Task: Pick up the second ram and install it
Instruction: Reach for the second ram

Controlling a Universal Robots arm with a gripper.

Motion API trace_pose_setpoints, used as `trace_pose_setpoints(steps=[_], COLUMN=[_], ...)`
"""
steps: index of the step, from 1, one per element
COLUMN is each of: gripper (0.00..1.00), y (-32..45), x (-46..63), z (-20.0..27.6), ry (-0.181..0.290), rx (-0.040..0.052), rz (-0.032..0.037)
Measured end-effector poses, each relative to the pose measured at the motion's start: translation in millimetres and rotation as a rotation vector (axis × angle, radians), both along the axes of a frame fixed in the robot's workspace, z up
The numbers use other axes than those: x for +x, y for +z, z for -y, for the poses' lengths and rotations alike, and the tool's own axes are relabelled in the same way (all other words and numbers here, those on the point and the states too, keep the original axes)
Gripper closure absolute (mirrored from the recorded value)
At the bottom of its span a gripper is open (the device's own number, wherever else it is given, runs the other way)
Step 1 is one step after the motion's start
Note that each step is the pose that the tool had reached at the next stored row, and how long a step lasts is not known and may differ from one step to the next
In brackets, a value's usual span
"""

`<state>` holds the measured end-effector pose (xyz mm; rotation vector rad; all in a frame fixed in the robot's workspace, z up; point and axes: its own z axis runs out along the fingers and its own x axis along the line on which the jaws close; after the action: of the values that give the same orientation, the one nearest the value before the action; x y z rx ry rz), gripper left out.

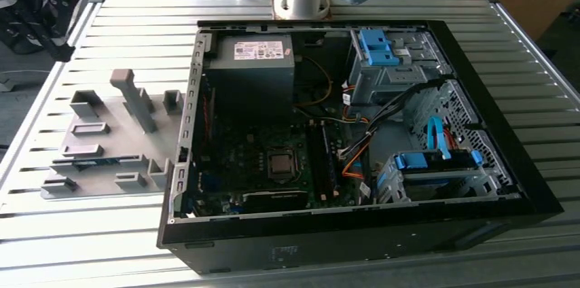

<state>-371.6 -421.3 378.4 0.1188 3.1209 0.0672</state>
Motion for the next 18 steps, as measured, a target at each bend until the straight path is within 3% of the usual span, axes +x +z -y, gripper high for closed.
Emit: trace_pose_setpoints(steps=[8, 10, 13, 16, 18], gripper=[0.9, 0.9, 0.9, 0.9, 0.9], y=[0.0, -0.1, -0.2, -0.7, -1.0], x=[-1.6, -1.9, -2.2, -6.0, -8.6], z=[0.7, 1.6, 8.6, 16.9, 19.0], ry=[0.0, 0.0, 0.0, 0.0, 0.0], rx=[0.0, -0.007, -0.0183, -0.0188, -0.0186], rz=[-0.0001, -0.0001, -0.0002, -0.0003, 0.0])
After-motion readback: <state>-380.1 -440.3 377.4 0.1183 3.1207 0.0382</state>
